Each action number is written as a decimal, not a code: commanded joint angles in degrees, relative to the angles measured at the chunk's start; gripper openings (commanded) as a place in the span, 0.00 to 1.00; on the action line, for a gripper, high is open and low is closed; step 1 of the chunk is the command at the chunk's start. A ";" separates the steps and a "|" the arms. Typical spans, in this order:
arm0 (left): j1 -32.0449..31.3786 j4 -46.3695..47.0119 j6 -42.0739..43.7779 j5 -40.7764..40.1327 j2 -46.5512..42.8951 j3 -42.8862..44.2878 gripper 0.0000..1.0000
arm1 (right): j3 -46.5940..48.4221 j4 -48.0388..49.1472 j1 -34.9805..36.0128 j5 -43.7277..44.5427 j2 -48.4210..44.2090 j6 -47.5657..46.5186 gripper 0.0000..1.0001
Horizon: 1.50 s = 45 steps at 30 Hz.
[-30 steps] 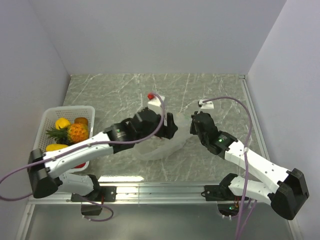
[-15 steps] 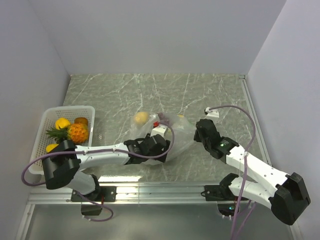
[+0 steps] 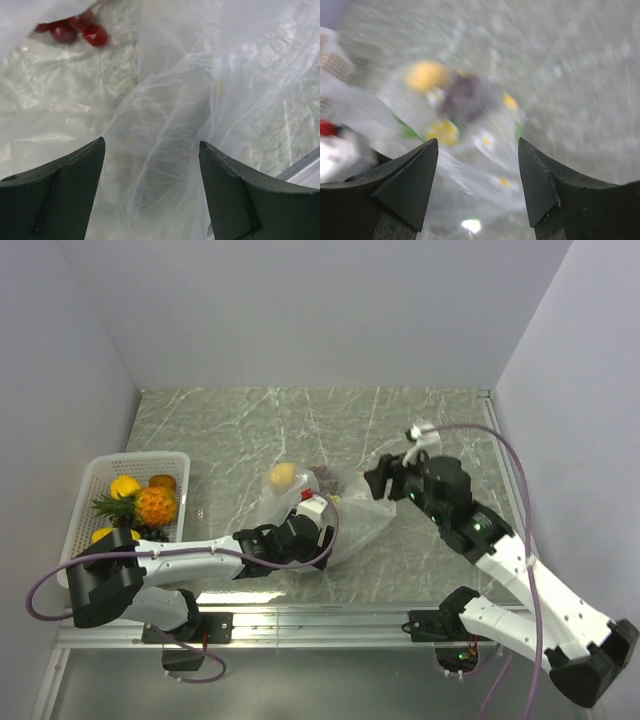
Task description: Untie the knot of the plastic bag and take out the fruit
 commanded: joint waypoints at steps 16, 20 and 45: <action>-0.07 8.87 6.58 4.92 -8.32 -7.21 0.79 | 13.50 -0.52 3.81 -27.84 26.67 -25.02 0.75; -0.07 9.04 7.29 4.65 -8.85 -8.00 0.79 | 13.76 1.15 3.98 -31.71 31.14 -24.49 0.74; -0.07 7.82 5.79 7.47 -10.43 -9.67 0.76 | 37.87 17.77 -1.20 -4.55 54.46 -11.40 0.04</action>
